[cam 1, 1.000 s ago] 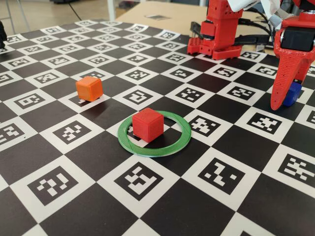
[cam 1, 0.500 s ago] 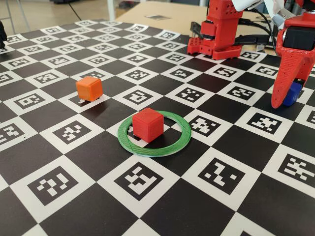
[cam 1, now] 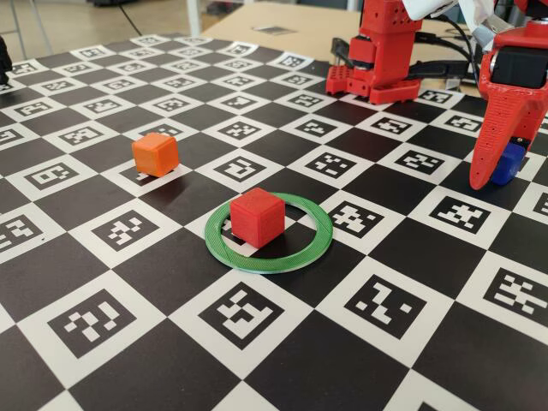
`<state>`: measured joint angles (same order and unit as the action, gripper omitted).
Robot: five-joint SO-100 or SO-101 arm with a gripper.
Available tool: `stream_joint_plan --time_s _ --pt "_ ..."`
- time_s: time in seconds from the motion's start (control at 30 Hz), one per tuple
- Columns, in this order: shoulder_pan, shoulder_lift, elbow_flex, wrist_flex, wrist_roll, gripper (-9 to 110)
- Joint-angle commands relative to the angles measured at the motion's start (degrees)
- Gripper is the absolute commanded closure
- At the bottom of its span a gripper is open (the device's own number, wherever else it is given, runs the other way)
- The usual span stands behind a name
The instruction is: Grab the red cube then put it in the green circle then put the blue cube on top and finally the orange cube on top
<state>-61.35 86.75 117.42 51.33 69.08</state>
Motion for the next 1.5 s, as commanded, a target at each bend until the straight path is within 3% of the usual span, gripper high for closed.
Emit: stream_joint_plan --time_s 0.0,0.37,0.77,1.0,1.47 --pt "0.8 0.2 -2.6 1.1 0.1 56" --pt "0.3 0.2 -2.9 1.1 -0.7 59" --pt "-1.2 1.2 -1.4 -1.9 -2.2 92" --pt "-1.0 1.1 -2.0 -1.6 -3.4 98" --pt "11.5 7.7 -13.8 17.1 -14.2 101"
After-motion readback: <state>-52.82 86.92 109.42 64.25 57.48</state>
